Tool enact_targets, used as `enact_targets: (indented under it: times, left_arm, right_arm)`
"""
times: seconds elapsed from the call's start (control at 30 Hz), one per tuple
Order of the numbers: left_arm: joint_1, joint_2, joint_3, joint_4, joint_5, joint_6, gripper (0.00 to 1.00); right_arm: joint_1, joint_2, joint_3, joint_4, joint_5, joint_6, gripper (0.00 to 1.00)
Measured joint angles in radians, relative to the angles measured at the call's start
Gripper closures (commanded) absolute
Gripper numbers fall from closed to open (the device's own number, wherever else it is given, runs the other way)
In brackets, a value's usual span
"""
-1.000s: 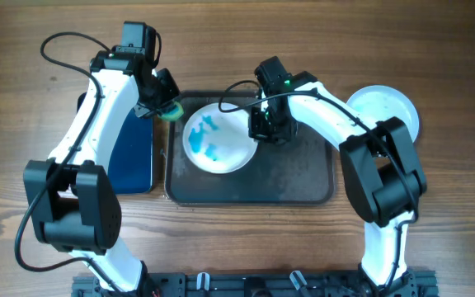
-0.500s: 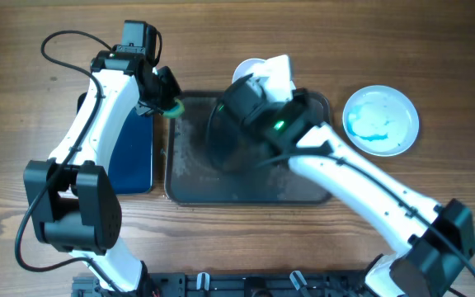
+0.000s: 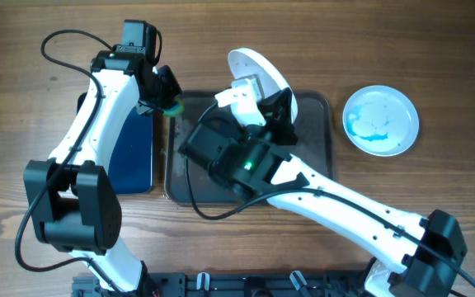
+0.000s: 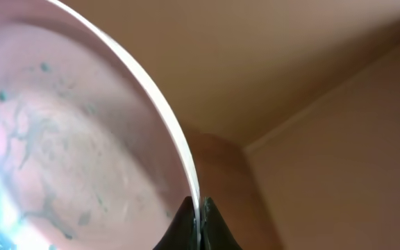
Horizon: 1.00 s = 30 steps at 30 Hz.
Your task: Clean dirty plates on tray and stack at the side
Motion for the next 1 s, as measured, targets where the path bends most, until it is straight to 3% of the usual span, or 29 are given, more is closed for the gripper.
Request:
enact_targets:
  times: [0.1,0.17,0.3,0.43,0.5,0.53,0.57,0.6,0.67,0.83,1.0]
  left_arm:
    - [0.000,0.000,0.000,-0.002,0.000,0.000,0.96]
    - [0.000,0.000,0.000,-0.008,0.000,0.000,0.96]
    - [0.000,0.000,0.000,-0.010,0.000,0.000,0.96]
    - [0.000,0.000,0.000,-0.011,0.000,0.000,0.96]
    - [0.000,0.000,0.000,-0.012,0.000,0.000,0.96]
    - [0.000,0.000,0.000,-0.012,0.000,0.000,0.96]
    - [0.000,0.000,0.000,-0.012,0.000,0.000,0.96]
    - [0.000,0.000,0.000,-0.012,0.000,0.000,0.96]
    - [0.000,0.000,0.000,-0.011,0.000,0.000,0.96]
    - [0.000,0.000,0.000,-0.012,0.000,0.000,0.96]
    - [0.000,0.000,0.000,-0.012,0.000,0.000,0.96]
  right_arm:
    - [-0.090,-0.001,0.000,0.015,-0.269,0.041,0.96]
    - [-0.208,0.000,-0.001,0.054,-0.571,0.071,0.96]
    - [-0.407,0.031,-0.001,0.088,-0.996,0.111,0.96]
    - [-0.451,0.180,-0.001,0.102,-1.310,0.168,0.96]
    - [-0.447,0.240,-0.001,0.102,-1.394,0.179,0.95]
    - [-0.446,0.264,-0.002,0.102,-1.429,0.180,0.89]
    - [-0.446,0.282,-0.002,0.101,-1.455,0.179,0.78]
    - [-0.446,0.293,-0.003,0.102,-1.477,0.169,0.61]
    - [-0.447,0.293,-0.003,0.105,-1.503,0.126,0.46]
    - [-0.480,0.295,-0.003,0.136,-1.547,-0.086,0.46]
    - [-0.549,0.377,0.039,0.166,-1.579,-0.256,0.60]
